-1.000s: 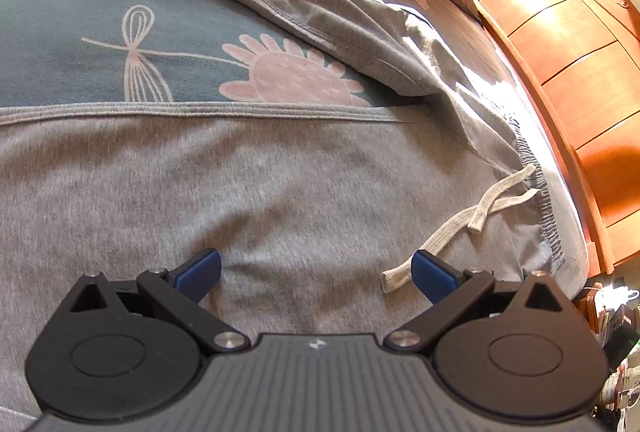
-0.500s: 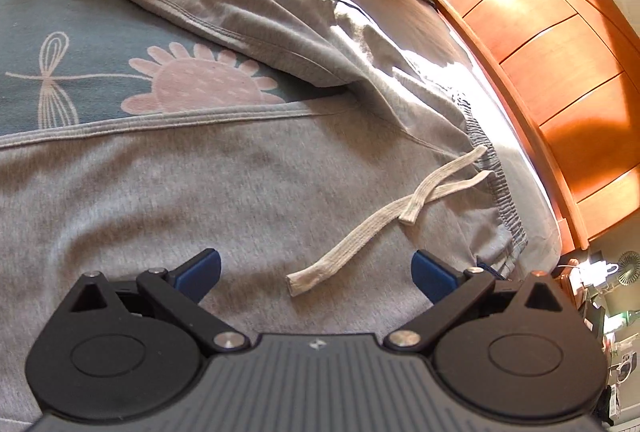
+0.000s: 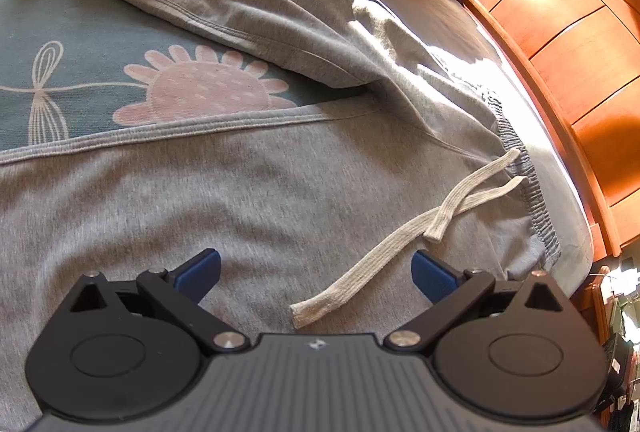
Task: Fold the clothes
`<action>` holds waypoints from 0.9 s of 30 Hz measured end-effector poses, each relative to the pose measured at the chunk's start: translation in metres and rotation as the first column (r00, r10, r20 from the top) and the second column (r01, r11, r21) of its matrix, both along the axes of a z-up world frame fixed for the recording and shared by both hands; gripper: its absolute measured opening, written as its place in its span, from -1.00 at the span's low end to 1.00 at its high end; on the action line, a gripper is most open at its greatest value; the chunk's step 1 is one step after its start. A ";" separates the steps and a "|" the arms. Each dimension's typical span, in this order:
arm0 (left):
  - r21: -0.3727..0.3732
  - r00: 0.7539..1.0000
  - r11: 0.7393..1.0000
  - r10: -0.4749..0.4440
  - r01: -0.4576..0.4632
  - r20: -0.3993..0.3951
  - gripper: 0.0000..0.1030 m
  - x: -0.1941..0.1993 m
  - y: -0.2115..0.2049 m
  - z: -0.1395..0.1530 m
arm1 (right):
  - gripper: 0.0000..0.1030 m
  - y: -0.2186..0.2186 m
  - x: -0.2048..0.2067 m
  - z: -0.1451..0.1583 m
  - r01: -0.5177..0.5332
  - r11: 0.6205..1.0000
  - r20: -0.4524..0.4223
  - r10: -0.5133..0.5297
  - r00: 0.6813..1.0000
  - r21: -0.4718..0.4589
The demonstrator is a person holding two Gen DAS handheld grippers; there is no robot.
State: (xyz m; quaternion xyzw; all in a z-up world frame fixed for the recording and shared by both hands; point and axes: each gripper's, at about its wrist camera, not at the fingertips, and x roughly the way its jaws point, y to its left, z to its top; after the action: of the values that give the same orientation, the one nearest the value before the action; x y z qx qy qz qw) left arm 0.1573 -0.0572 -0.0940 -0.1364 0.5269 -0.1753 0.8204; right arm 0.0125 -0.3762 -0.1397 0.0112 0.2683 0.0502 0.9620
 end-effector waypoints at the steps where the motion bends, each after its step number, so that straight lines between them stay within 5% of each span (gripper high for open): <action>1: -0.004 1.000 1.000 0.001 -0.001 0.002 0.96 -0.001 0.001 -0.003 | 1.00 0.000 -0.001 0.000 -0.001 1.000 0.004 0.001 1.000 0.001; 11: -0.038 0.999 0.999 -0.026 0.027 0.032 0.99 -0.007 0.008 -0.007 | 1.00 0.000 0.001 0.001 -0.001 1.000 -0.011 0.001 1.000 0.001; 19: 0.123 0.995 0.988 -0.095 0.090 0.035 0.99 -0.007 -0.012 -0.001 | 1.00 0.001 0.005 0.004 -0.001 1.000 -0.042 0.001 0.999 -0.003; 22: 0.197 0.988 0.976 -0.115 0.093 0.106 0.99 -0.008 -0.006 0.011 | 1.00 0.001 0.007 0.006 0.000 1.000 -0.060 0.000 0.998 -0.006; 27: 0.029 0.995 1.000 -0.003 0.000 0.100 0.99 0.012 0.056 0.017 | 1.00 0.003 0.009 0.007 0.010 1.000 -0.080 -0.011 0.997 -0.011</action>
State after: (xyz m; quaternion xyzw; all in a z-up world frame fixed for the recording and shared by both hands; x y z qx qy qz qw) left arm 0.1692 -0.0016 -0.0769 -0.1151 0.4878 -0.1748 0.8475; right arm 0.0218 -0.3734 -0.1322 0.0097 0.3068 0.0433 0.9508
